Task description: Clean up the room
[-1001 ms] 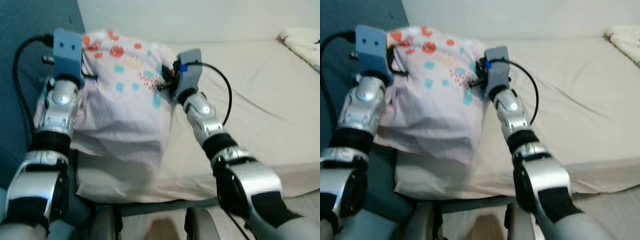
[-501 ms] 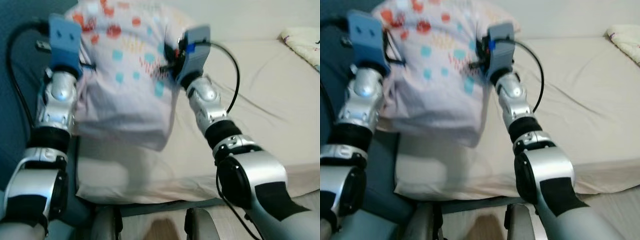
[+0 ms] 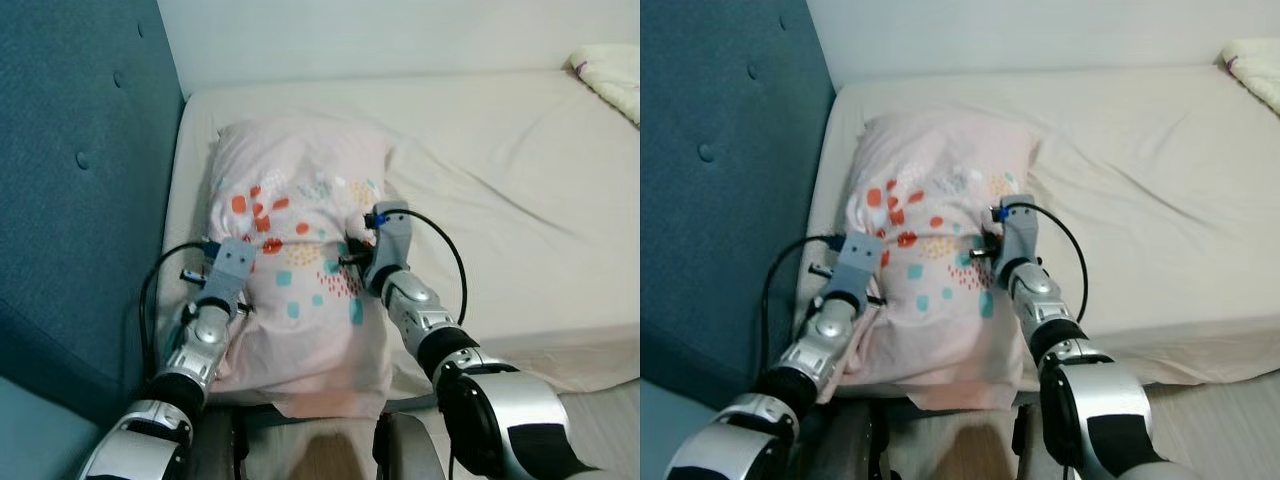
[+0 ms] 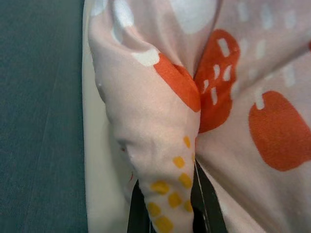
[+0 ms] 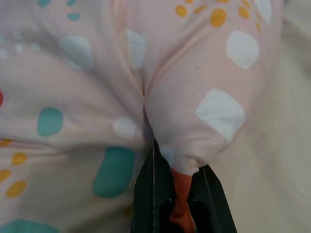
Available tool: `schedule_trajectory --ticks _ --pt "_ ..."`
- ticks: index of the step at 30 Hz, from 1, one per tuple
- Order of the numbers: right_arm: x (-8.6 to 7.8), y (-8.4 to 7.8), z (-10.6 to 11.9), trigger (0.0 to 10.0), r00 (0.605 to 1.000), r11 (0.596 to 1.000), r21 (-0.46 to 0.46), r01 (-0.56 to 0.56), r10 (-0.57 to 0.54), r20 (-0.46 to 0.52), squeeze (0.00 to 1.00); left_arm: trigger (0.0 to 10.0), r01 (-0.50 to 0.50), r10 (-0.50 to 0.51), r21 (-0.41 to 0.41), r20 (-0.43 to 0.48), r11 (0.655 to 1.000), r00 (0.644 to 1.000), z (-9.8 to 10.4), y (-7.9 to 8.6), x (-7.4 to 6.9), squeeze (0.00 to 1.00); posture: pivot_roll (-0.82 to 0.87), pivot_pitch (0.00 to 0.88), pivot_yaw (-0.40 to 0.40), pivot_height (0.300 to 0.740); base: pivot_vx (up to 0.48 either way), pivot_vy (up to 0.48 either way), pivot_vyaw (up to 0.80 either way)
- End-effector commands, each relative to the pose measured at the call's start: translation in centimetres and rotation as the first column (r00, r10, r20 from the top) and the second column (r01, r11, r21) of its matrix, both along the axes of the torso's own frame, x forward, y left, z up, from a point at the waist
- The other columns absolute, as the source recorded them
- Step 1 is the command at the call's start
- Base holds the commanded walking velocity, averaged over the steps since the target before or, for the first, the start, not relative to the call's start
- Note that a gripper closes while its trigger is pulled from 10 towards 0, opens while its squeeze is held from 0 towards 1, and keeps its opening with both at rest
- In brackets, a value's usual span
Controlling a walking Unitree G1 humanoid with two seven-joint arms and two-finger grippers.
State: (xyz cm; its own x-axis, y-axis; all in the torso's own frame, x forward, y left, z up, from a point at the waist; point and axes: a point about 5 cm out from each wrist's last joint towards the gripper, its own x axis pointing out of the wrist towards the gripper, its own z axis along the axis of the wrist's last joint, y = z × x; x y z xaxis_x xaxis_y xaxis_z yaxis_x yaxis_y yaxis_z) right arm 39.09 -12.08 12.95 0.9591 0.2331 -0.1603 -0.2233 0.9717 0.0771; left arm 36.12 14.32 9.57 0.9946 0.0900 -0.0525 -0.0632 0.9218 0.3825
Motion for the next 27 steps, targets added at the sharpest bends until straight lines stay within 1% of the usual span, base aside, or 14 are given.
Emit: schedule_trajectory --ticks 1,4,5,8,10,13,17,18,19,20,22,23,24,27 --pt "-0.3 -0.7 -0.8 10.0 0.999 1.000 -0.012 0.028 -0.028 -0.030 0.00 10.0 -0.033 0.032 -0.012 -0.084 0.999 0.996 -2.1 0.4 -1.0 0.00 0.10 0.211 -0.033 0.588 0.000 0.000 0.00" --pt "-0.4 -1.3 -1.1 10.0 0.997 0.998 -0.005 0.061 -0.061 -0.037 0.00 10.0 -0.068 0.068 -0.028 -0.004 0.997 0.998 -0.3 1.7 -0.2 0.00 0.10 0.214 -0.034 0.588 0.000 0.000 0.00" --pt "-0.4 -1.2 -1.1 10.0 0.996 0.997 0.001 0.073 -0.073 -0.042 0.00 10.0 -0.106 0.108 -0.032 0.085 0.994 0.991 1.9 3.3 0.6 0.00 0.11 0.214 -0.037 0.588 0.000 0.000 0.00" --pt "-0.3 0.0 -0.9 10.0 0.999 0.999 -0.002 0.039 -0.039 -0.033 0.00 10.0 -0.143 0.150 -0.051 0.189 0.988 0.970 5.2 6.0 1.3 0.00 0.13 0.213 -0.041 0.588 0.000 0.000 0.00" --pt "-0.3 0.2 -0.9 10.0 0.999 1.000 -0.004 0.030 -0.030 -0.032 0.00 10.0 -0.148 0.156 -0.056 0.206 0.987 0.966 5.8 6.5 1.3 0.00 0.14 0.213 -0.044 0.588 0.000 0.000 0.00" --pt "-0.2 2.3 0.0 10.0 0.999 0.999 -0.005 -0.044 0.044 -0.007 0.00 10.0 -0.083 0.099 -0.071 0.261 0.994 0.960 7.5 8.4 0.4 0.00 0.16 0.212 -0.051 0.588 0.000 0.000 0.00" --pt "-0.1 2.7 0.1 10.0 0.998 0.998 -0.006 -0.056 0.056 -0.003 0.00 10.0 -0.069 0.085 -0.069 0.271 0.995 0.959 7.7 8.6 0.2 0.00 0.16 0.212 -0.051 0.588 0.000 0.000 0.00" --pt "0.0 4.8 1.3 10.0 0.989 0.990 -0.003 -0.144 0.144 0.032 0.00 10.0 0.029 -0.009 -0.069 0.276 0.997 0.961 8.1 9.1 -2.0 0.00 0.18 0.208 -0.076 0.588 0.000 0.000 0.00" --pt "0.1 5.5 1.8 10.0 0.984 0.985 0.000 -0.174 0.174 0.043 0.00 10.0 0.069 -0.048 -0.067 0.273 0.995 0.961 8.2 9.0 -2.8 0.00 0.18 0.208 -0.076 0.588 0.000 0.000 0.00" --pt "0.1 5.5 1.8 10.0 0.984 0.985 0.000 -0.174 0.174 0.043 0.00 10.0 0.069 -0.048 -0.067 0.273 0.995 0.961 8.2 9.0 -2.8 0.00 0.18 0.208 -0.076 0.588 0.000 0.000 0.00" --pt "0.2 6.7 2.8 10.0 0.970 0.973 -0.017 -0.232 0.233 0.072 0.00 10.0 0.158 -0.133 -0.088 0.243 0.983 0.961 7.6 8.1 -4.7 0.00 0.19 0.204 -0.087 0.588 0.000 0.000 0.00" --pt "0.2 6.7 2.8 10.0 0.970 0.973 -0.017 -0.232 0.233 0.072 0.00 10.0 0.158 -0.133 -0.088 0.243 0.983 0.961 7.6 8.1 -4.7 0.00 0.19 0.204 -0.087 0.588 0.000 0.000 0.00" --pt "0.3 7.2 3.5 10.0 0.961 0.966 -0.037 -0.256 0.259 0.094 0.00 10.0 0.206 -0.180 -0.097 0.223 0.974 0.958 6.9 7.3 -5.8 0.00 0.20 0.204 -0.090 0.588 0.000 0.000 0.00" --pt "0.4 7.7 4.4 10.0 0.948 0.955 -0.081 -0.286 0.294 0.123 0.00 10.0 0.266 -0.238 -0.124 0.201 0.956 0.950 6.1 6.0 -7.2 0.00 0.20 0.203 -0.095 0.588 0.000 0.000 0.00"
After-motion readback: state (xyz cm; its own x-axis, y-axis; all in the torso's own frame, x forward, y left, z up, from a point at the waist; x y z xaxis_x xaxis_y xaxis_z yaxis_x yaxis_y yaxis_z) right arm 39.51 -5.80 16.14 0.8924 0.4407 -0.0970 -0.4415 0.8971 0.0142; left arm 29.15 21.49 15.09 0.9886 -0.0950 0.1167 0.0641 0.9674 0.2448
